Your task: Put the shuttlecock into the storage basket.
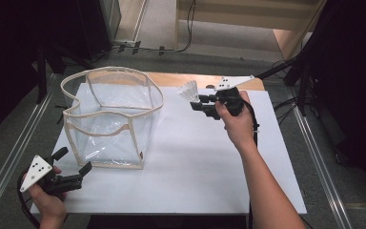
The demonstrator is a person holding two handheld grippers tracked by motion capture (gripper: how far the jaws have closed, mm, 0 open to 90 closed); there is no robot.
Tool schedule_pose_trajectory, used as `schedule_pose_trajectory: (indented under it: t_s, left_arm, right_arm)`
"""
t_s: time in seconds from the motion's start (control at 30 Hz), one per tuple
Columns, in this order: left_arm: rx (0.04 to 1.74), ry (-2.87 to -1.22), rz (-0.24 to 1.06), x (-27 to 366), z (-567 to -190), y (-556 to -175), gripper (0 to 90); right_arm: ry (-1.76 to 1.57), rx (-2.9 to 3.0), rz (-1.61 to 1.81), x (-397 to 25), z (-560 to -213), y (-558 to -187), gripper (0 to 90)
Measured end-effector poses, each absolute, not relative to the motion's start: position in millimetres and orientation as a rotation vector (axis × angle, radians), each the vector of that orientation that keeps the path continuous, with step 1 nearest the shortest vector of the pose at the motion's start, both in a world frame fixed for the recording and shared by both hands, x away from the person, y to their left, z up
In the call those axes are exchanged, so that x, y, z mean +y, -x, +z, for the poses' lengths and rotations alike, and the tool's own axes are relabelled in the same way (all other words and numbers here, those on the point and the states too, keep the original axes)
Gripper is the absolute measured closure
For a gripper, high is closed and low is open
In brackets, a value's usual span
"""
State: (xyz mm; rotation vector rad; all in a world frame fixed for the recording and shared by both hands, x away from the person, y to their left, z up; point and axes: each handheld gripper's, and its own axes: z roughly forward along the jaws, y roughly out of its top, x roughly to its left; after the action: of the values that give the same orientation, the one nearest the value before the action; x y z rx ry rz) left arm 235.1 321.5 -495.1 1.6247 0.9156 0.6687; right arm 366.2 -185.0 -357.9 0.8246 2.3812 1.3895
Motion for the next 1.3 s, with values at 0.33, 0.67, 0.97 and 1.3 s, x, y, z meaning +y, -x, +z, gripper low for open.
schedule_pose_trajectory:
  t_s: [0.33,0.67,0.97,1.3]
  left_arm:
    - [0.914,-1.625,0.669,321.6,-495.1,-235.3,0.0]
    - [0.917,-1.621,0.666,321.6,-495.1,-235.2,0.0]
    - [0.916,-1.619,0.654,322.4,-494.7,-234.7,0.0]
    - [0.907,-1.614,0.643,323.0,-494.7,-234.7,0.0]
  right_arm:
    - [-0.824,2.323,1.418,-181.8,-351.3,-365.1,62.6]
    - [-0.800,2.302,1.445,-172.7,-346.8,-366.8,62.5]
    - [-0.781,2.290,1.491,-160.9,-342.4,-367.6,62.5]
    - [-0.768,2.308,1.517,-143.1,-342.8,-370.4,62.5]
